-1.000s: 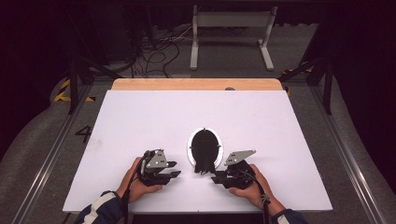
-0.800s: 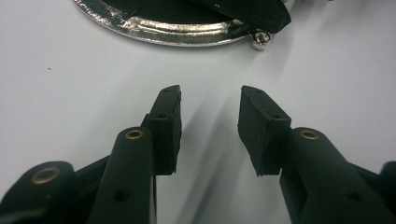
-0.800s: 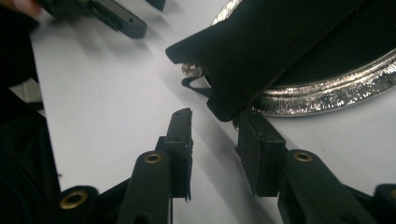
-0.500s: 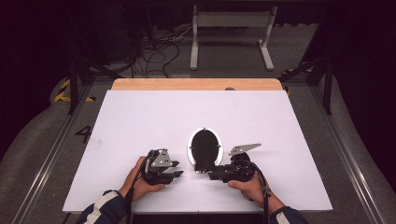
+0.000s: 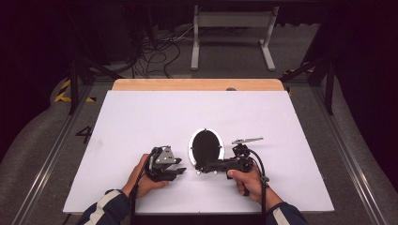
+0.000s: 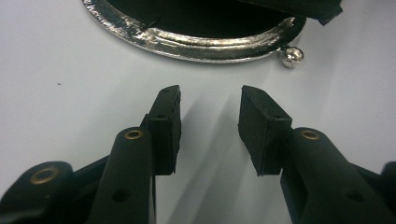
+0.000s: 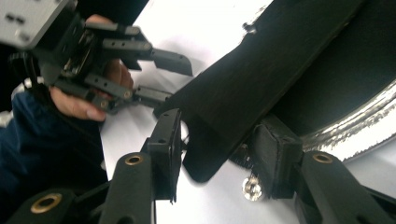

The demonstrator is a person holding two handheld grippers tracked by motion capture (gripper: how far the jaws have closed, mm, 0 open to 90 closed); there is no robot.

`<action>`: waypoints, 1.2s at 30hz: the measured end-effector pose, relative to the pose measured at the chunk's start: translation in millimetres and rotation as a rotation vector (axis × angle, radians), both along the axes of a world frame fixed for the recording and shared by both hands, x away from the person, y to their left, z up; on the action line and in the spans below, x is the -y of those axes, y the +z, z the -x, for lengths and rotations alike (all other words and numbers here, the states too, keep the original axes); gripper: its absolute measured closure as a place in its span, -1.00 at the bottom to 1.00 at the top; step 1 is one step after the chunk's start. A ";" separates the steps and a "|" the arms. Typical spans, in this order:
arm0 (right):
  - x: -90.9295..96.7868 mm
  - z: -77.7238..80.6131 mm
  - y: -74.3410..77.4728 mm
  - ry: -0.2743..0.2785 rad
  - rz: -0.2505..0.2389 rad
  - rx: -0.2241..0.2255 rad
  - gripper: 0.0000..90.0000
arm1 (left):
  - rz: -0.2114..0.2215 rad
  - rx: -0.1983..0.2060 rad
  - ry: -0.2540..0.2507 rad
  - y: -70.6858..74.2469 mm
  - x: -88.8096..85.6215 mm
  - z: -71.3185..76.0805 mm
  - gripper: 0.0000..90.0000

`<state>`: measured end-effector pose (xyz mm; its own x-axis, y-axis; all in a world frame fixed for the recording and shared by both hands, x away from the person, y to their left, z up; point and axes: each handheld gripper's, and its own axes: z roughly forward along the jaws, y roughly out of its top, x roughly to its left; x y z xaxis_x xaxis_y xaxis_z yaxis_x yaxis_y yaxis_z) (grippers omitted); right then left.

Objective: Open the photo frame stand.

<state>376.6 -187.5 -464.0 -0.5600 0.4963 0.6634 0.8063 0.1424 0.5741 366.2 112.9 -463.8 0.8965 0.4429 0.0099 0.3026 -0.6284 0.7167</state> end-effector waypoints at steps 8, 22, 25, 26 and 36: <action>1.5 -10.6 -5.6 -0.066 -0.085 -0.067 0.14 | 0.014 -0.012 0.008 -1.0 -2.1 -3.9 0.30; 0.7 -16.3 -9.9 -0.038 -0.116 -0.033 0.40 | 0.145 -0.109 0.053 -2.4 -5.3 -23.6 0.01; -0.3 -15.2 -8.7 -0.015 -0.116 0.010 0.43 | 0.172 -0.128 0.061 -2.2 -6.5 -30.8 -0.16; -0.2 -15.3 -8.5 -0.002 -0.117 0.024 0.44 | 0.185 -0.138 0.067 -2.1 -6.1 -36.4 -0.21; -0.4 -13.3 -5.2 0.075 -0.111 0.130 0.51 | 0.232 -0.204 0.038 -2.8 2.4 -55.4 -0.50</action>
<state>389.8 -187.0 -469.2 -0.6774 0.3778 0.6312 0.7136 0.1290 0.6885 421.6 110.4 -466.7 0.8523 0.4459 -0.2735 0.4749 -0.4405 0.7619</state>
